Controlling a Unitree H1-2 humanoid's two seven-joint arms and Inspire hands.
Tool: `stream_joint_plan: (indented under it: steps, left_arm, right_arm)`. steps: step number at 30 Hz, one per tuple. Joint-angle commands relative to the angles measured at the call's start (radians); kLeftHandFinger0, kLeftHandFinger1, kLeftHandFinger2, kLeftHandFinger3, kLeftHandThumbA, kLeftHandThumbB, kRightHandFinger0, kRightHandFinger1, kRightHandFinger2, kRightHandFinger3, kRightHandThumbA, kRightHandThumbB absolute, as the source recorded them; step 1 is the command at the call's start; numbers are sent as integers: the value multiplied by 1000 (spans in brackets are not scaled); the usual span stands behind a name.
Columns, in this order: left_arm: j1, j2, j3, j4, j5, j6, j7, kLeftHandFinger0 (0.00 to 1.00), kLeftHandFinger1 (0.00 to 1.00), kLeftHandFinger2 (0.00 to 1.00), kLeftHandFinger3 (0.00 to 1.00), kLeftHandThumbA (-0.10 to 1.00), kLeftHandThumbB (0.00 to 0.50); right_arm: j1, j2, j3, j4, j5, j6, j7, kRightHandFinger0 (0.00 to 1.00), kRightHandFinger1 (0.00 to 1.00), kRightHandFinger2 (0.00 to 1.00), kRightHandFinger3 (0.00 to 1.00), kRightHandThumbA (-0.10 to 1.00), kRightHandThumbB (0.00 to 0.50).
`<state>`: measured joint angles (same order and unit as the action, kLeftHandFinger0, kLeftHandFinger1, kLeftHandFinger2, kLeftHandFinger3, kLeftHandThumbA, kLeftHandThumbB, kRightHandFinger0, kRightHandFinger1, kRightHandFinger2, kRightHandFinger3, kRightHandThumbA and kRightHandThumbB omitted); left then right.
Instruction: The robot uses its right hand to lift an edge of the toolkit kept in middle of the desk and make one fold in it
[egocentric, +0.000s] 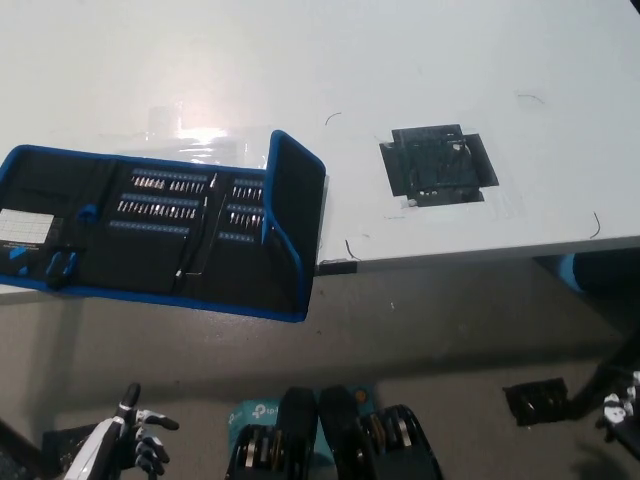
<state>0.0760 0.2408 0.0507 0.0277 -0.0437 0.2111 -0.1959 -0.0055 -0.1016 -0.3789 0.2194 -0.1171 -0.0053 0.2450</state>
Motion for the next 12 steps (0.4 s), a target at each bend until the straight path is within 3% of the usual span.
stream_joint_plan:
  steps: [1,8,12]
  left_arm:
    - [-11,21,5,-12,12,-31,9,316,266,297,454,1000,500]
    - [-3,18,12,-20,3,-27,8,268,256,260,439,1000,500]
    - [-14,27,4,-10,11,-39,2,245,232,251,428,1000,500]
  right_arm:
    - [-16,-1,-33,-5,145,-69,-41,195,258,413,675,81,218]
    - [10,-16,-4,-39,88,-24,-102,226,270,420,706,238,230]
    - [13,-23,8,-42,88,-9,-111,236,276,431,697,266,247]
